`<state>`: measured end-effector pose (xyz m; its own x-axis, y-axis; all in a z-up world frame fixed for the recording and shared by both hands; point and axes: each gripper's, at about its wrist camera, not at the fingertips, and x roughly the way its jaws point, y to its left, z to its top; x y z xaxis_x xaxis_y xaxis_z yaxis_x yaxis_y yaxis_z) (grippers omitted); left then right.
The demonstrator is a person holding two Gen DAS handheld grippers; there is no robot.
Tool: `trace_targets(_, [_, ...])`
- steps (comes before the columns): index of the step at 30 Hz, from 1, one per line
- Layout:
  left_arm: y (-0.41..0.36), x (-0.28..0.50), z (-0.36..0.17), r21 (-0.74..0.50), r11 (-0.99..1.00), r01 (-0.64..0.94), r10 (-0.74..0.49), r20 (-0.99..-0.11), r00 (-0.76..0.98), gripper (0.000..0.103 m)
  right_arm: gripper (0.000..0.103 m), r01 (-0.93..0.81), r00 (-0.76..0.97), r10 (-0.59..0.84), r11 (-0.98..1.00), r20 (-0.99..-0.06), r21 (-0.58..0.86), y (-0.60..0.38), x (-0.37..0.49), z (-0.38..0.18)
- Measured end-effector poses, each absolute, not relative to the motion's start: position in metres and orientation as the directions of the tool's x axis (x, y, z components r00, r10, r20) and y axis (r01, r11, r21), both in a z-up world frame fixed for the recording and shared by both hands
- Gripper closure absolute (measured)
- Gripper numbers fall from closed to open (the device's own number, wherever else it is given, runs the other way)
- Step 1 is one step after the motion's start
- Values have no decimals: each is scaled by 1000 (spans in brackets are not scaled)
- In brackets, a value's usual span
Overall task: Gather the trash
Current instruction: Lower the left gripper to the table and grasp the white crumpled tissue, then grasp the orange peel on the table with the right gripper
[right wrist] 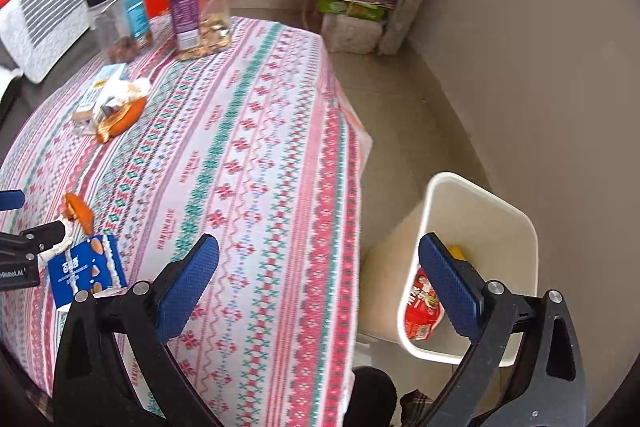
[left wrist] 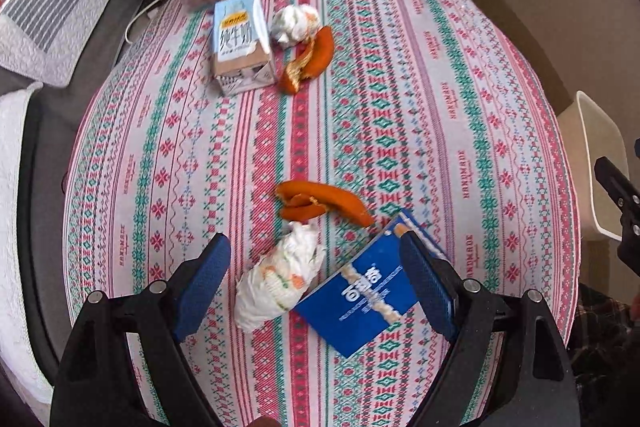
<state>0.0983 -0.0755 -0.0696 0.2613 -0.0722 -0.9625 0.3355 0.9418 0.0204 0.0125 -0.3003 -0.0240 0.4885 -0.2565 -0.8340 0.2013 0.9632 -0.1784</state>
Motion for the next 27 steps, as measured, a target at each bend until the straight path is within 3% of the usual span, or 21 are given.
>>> trace_targets(6, [-46, 104, -92, -23, 963, 268, -70, -983, 170, 21, 7, 129, 481, -223, 975, -848, -183, -270, 31, -35])
trace_targets(10, [-31, 105, -100, -52, 972, 229, -86, -986, 144, 33, 7, 96, 482, -202, 979, -853, -177, -254, 42, -39])
trace_targets(17, [-32, 92, -116, -80, 951, 299, -113, -989, 94, 43, 7, 38, 466, -144, 989, -873, -143, -228, 61, -48])
trace_targets(19, [-34, 87, -119, -84, 945, 317, -119, -989, 91, 54, 7, 15, 461, -124, 991, -879, -132, -220, 66, -52])
trace_targets(27, [13, 84, -91, -73, 964, 257, -117, -980, 163, 58, 7, -131, 446, 28, 991, -894, -34, -177, 80, -64])
